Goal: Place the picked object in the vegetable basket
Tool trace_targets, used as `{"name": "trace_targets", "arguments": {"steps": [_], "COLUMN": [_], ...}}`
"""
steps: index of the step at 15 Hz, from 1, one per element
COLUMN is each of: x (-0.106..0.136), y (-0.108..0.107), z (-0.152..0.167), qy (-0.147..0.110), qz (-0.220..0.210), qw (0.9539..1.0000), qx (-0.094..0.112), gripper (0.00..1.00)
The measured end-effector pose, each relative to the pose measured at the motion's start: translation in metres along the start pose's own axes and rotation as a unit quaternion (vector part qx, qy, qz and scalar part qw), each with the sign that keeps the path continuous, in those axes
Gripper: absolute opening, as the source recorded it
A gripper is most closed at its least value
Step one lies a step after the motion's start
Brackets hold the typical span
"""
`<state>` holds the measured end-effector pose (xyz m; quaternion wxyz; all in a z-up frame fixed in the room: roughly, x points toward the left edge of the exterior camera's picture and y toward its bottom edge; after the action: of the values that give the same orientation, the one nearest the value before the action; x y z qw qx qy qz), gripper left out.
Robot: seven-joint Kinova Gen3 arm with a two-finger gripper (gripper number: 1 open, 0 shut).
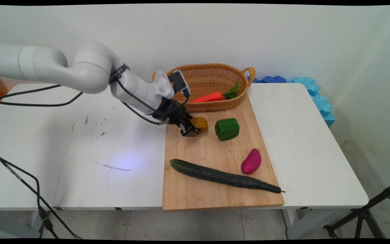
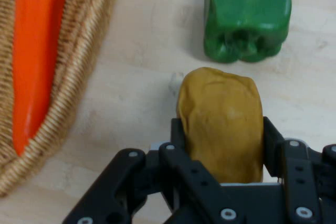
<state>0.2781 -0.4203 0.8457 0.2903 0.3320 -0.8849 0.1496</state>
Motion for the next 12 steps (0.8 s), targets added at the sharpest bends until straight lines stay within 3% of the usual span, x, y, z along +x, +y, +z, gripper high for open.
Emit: {"name": "trace_targets", "arguments": {"steps": [6, 12], "x": [0.036, 0.071], "y": [-0.018, -0.063], "z": [-0.025, -0.036], "qy": [0.017, 0.032], "qz": [0.013, 0.022], "qw": [0.9998, 0.9988], "qx": [0.001, 0.031], "gripper": [0.00, 0.00]}}
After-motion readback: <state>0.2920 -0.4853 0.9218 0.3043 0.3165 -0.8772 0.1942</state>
